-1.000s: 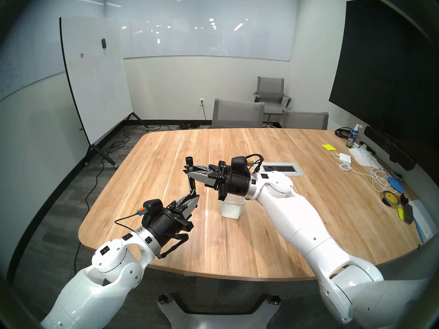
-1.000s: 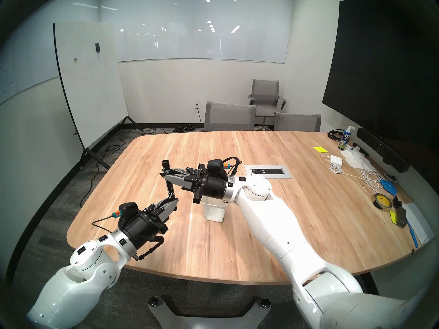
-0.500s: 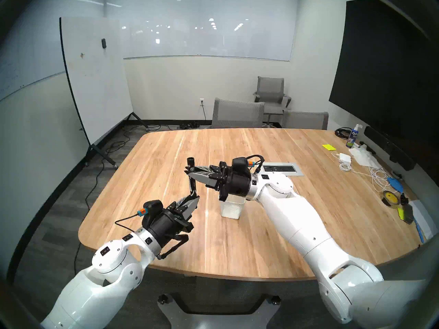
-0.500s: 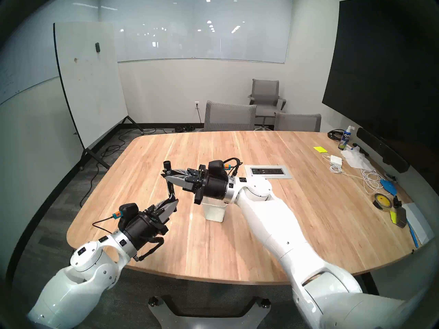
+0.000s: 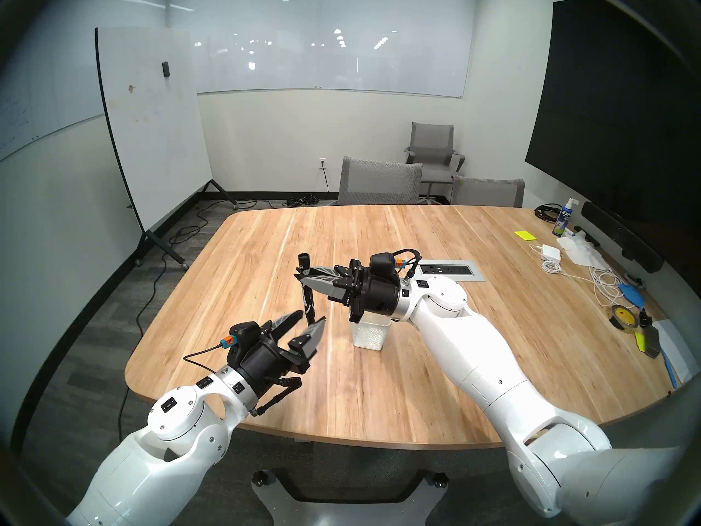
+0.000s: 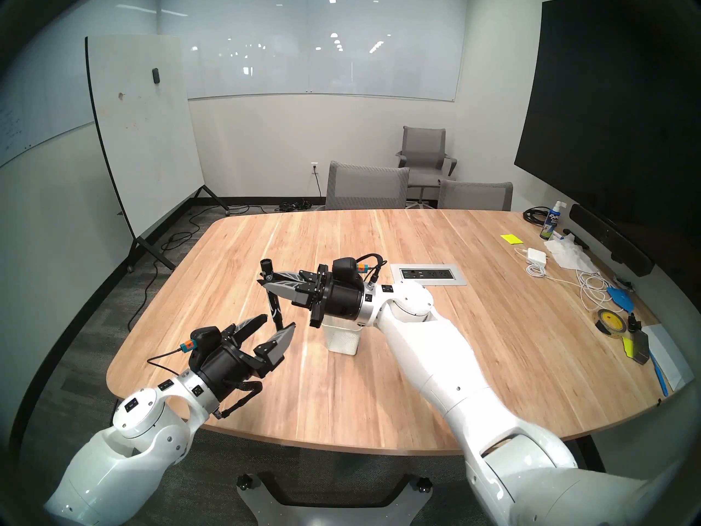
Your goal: Place the pen, the marker, and the scissors into the pen holder
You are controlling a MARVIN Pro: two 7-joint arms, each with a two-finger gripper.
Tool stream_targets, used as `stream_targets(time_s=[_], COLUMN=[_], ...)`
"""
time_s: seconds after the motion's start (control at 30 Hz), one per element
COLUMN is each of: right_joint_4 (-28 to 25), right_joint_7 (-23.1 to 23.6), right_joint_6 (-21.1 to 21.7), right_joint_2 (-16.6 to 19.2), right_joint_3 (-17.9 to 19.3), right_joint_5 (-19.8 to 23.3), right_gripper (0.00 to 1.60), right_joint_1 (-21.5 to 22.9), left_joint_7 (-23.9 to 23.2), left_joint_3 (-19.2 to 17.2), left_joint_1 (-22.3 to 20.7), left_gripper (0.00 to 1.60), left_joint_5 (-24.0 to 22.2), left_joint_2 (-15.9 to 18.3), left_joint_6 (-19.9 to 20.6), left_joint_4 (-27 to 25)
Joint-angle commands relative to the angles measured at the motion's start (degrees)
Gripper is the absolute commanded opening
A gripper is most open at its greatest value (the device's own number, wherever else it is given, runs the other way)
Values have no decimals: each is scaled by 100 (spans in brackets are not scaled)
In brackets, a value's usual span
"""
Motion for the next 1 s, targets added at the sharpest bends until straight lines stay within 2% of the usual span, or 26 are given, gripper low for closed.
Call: stream_targets(time_s=[0.0, 0.97], right_joint_4=[-41, -224], right_joint_7=[25, -4], right_joint_6=[-44, -254], right_joint_2=[-37, 128], right_joint_3=[39, 399], right_joint_5=[46, 49], right_gripper=[0, 0], right_joint_1=[39, -204], left_joint_7=[66, 78], left_joint_3=[3, 156], left_joint_1=[25, 141], left_gripper=[160, 160], left_joint_5=[2, 60], left_joint_2=[-76, 18], left_joint_6=[-54, 77], left_joint_4=[-186, -227])
